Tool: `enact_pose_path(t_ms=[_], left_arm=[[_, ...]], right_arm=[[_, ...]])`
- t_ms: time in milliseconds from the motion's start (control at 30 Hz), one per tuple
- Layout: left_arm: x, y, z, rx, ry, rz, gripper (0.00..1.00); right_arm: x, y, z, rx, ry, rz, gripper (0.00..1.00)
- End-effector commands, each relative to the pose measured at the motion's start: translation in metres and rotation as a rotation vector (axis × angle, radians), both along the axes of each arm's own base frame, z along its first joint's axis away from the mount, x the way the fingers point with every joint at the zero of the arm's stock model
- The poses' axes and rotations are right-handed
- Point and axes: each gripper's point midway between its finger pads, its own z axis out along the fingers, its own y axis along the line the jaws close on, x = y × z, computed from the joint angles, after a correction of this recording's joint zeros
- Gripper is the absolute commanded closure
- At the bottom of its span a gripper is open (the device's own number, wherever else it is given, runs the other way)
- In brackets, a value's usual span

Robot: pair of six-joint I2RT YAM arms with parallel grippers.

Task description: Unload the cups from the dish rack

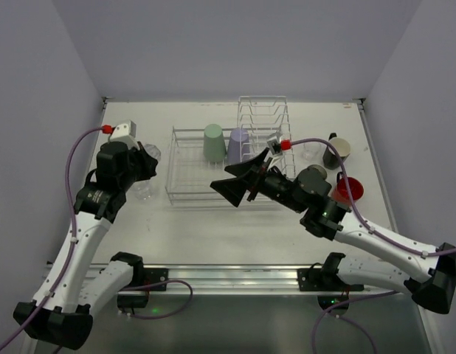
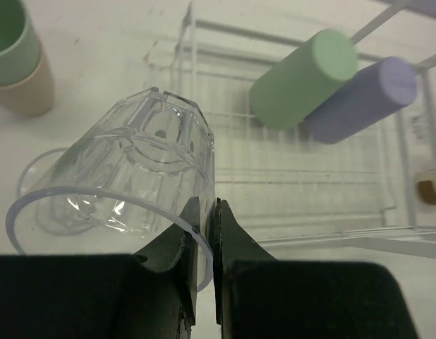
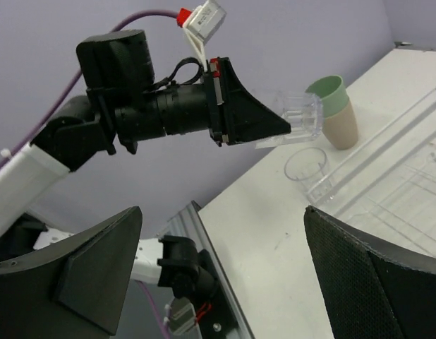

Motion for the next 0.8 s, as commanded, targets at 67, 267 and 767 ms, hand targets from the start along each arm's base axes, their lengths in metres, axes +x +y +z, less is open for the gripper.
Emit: enact_pose_path(t_ms=[67, 267, 767], left_arm=[[-0.002, 0.04, -0.016, 0.239, 0.127, 0.091, 1.0], [0.003, 0.046, -0.047, 0.34, 0.291, 0.071, 1.0], [0.017, 0.062, -0.085, 0.448, 0.47, 0.079, 1.0]], right_arm=[[-0.004, -0.026, -0.028, -0.219, -0.058, -0.047, 0.01], [-0.018, -0.044, -0.018, -0.349, -0.118, -0.01, 0.01], [-0.015, -0.061, -0.024, -0.364, -0.173, -0.071, 0.01]])
